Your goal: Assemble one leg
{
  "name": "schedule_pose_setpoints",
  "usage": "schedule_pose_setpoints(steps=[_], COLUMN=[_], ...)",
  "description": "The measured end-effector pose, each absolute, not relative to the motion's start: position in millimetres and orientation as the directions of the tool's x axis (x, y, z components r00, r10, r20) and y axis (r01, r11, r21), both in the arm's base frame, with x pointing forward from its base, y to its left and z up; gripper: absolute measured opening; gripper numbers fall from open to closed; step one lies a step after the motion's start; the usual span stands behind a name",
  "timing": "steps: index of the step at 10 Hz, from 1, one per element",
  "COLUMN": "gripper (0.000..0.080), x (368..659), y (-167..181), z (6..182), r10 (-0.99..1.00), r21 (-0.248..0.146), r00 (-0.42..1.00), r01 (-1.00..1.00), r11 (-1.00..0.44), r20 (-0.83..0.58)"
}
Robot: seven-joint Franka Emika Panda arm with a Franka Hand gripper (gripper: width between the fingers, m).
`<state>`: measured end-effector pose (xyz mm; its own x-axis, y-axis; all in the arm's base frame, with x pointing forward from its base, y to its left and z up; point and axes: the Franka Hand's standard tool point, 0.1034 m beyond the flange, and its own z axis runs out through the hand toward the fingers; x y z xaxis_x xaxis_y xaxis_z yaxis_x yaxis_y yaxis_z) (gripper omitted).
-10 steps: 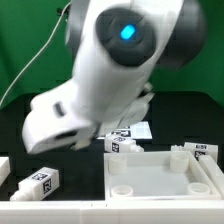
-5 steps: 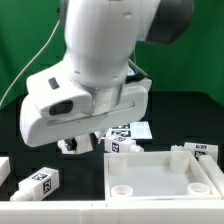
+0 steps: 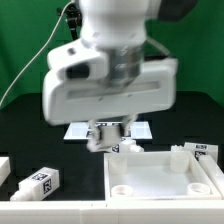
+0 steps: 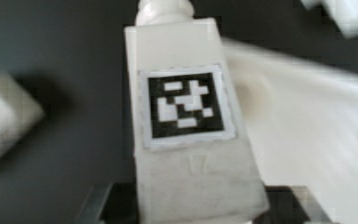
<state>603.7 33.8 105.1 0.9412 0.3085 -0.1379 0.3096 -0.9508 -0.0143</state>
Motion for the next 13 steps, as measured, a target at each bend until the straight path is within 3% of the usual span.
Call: schedule_pose_setpoints(steps=[2,6,7,9,13], gripper=[0.0284,0.0284,0.0284,0.0284,0.0284], x=[626,634,633,636,650], y=[54,36,39,81,146], z=[121.3,112.6,113.5,133.7,152.1], r10=[0.302,0.338,0.325,0.297,0.281], r21=[0.006,0.089,0.093,0.045,-0.011], r00=[0.953,0.898,0.889,0.882,0.865], r01=[0.302,0.326,0.312,0.302,0.314], r11=[-0.953,-0.941,-0.946,-0.952,-0.949], r20=[-0.006,0.282,0.323,0.367,0.416])
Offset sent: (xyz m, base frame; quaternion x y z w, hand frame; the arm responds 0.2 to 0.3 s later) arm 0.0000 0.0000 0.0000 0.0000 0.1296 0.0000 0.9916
